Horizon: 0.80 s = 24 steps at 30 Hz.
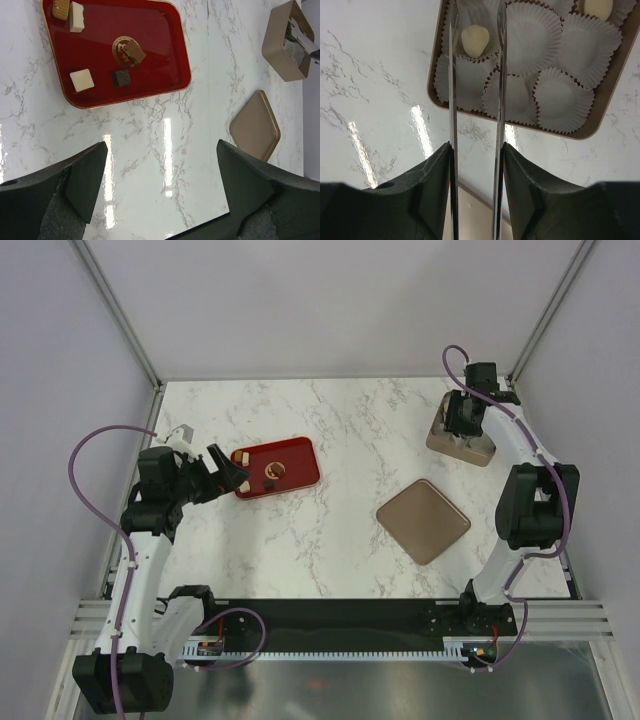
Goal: Pack the chocolate
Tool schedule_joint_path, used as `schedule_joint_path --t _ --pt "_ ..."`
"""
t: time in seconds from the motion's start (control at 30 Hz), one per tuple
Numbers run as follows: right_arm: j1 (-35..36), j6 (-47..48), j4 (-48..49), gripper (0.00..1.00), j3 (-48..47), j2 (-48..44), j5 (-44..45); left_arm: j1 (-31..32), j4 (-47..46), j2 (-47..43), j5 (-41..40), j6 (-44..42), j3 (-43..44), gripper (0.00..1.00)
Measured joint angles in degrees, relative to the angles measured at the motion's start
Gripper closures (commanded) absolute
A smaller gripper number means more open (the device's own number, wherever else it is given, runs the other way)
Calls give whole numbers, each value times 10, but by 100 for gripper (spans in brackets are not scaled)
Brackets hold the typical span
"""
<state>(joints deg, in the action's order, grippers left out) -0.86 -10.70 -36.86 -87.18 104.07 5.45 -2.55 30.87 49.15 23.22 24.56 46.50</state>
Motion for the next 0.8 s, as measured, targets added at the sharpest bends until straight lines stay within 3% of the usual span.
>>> schedule_joint_path --t 0.27,0.47,0.8 --pt "0 0 -5 49 -33 -8 -6 0 0 0 0 0 0 2" --pt "12 -2 -19 50 -39 -62 -29 0 -1 0 0 0 0 2" --pt "200 -13 -18 50 -48 -113 -52 4 -10 42 14 0 -1 3"
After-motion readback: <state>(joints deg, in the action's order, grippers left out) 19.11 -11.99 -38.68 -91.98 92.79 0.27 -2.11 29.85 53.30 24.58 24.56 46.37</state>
